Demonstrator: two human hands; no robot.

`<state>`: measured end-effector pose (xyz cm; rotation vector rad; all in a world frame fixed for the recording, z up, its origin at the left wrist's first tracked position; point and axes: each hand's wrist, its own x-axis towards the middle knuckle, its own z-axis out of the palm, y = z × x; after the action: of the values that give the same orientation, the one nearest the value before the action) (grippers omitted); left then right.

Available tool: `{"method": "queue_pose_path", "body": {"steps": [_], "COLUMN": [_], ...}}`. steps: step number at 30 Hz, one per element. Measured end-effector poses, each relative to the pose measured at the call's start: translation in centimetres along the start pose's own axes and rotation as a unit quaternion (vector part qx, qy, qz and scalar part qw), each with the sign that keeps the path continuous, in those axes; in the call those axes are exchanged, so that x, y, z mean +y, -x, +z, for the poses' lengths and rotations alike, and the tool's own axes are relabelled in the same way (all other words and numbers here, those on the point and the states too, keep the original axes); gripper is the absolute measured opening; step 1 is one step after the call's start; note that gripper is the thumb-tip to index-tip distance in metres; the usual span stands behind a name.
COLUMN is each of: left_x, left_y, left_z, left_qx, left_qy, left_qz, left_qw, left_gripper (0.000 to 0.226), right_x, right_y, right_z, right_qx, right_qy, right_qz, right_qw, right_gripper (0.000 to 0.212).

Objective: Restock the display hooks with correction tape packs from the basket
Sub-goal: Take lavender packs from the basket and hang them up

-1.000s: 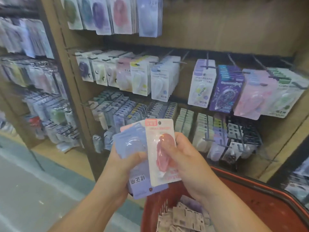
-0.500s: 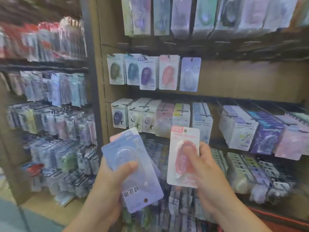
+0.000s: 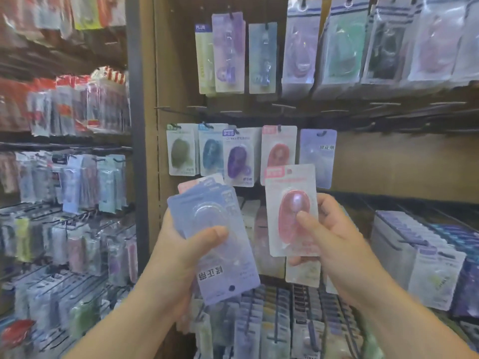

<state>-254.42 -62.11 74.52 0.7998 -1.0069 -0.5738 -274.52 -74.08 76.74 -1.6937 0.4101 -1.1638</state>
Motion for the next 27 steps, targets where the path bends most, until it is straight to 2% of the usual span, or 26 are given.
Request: {"method": "queue_pose_path", "body": {"steps": [7,11,12,16,19,27], "left_x": [0.6,-0.2,-0.5,-1.3,-1.6,-1.6], "left_y": [-7.4,-9.0,-9.3,-11.5,-12.9,-14.3], "left_z": [-0.1,-0.1,0.0,-0.9,-1.5,-2.1], "left_qx": [-0.046,-0.051,-0.056,-0.083,-0.102,-0.142], "left_qy": [-0.001,0.023,0.030,0.041,0.050,0.054], "left_qz": [0.070,0.087,0.084,0.078,0.077,0.068], "left_qw": [0.996,0.995,0.994,0.993,0.991,0.986], "left_gripper": [0.072,0.048,0.047,0.073,0.081,0.061], "right_x": [-1.0,-0.7,-0.5,0.1,0.4,0.4], "right_y": [-9.3,-11.7,-12.1,-13.0,-13.1,-12.9], "right_z": [-0.5,-0.1,0.0,0.7,1.2,2.5], "right_qx": [0.017,0.042,0.050,0.070,0.084,0.135], "right_qy": [0.026,0.013,0.011,0.017,0.031,0.064], "right_qz": [-0.045,-0.046,-0.046,-0.048,-0.046,-0.050], "right_qw": [0.999,0.998,0.998,0.996,0.995,0.988], "right_gripper": [0.018,0.017,0.016,0.015,0.015,0.015]}}
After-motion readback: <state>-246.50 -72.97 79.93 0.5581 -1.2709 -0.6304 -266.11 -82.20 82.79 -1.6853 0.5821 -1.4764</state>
